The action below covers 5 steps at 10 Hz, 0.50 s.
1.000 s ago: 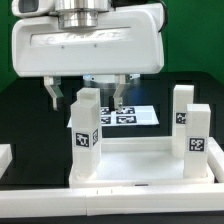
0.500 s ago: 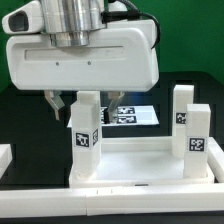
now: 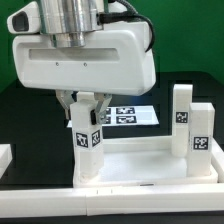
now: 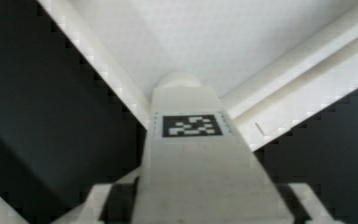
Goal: Assemble desk
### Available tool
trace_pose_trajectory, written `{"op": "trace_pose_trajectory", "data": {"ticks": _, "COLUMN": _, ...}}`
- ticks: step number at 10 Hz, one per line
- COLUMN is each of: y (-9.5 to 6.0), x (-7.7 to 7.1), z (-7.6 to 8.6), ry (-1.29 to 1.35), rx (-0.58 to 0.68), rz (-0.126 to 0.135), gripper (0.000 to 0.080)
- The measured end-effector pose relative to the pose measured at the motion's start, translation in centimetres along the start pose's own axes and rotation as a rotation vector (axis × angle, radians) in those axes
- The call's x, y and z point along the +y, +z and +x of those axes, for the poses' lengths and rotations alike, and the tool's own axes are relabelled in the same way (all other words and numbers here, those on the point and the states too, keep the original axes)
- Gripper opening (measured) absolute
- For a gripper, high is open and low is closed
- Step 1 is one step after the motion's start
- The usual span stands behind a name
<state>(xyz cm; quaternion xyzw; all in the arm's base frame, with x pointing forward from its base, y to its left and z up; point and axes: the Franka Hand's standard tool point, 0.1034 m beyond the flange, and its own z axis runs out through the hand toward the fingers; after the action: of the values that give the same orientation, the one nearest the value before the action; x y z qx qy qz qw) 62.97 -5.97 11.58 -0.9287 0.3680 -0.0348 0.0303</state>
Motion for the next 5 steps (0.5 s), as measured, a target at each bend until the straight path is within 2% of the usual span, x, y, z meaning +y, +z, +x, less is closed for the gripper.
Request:
{"op": "trace_pose_trajectory", "data": {"ticks": 2, "y": 0.06, "x": -0.50, "z": -0.18, "ry": 0.370, "rx": -0.003, "rz": 0.001, "gripper": 0.0286}}
{"op": "trace_pose_trajectory", "data": {"ticks": 3, "y": 0.16, "x": -0.78, "z": -0.42, "ry": 0.600, "rx": -0.021, "rz": 0.013, "gripper": 0.0286}}
{"op": "trace_pose_trajectory", "data": {"ticks": 4, "y": 0.25, "x": -1.12, "z": -0.70, "ry": 0.890, "rx": -0.049, "rz": 0.038, "gripper": 0.0287}}
{"op": "trace_pose_trajectory", "data": {"ticks": 5, "y": 0.30, "x": -1.00, "z": -0.67, "ry": 0.996, "rx": -0.075, "rz": 0.074, "gripper": 0.0287}}
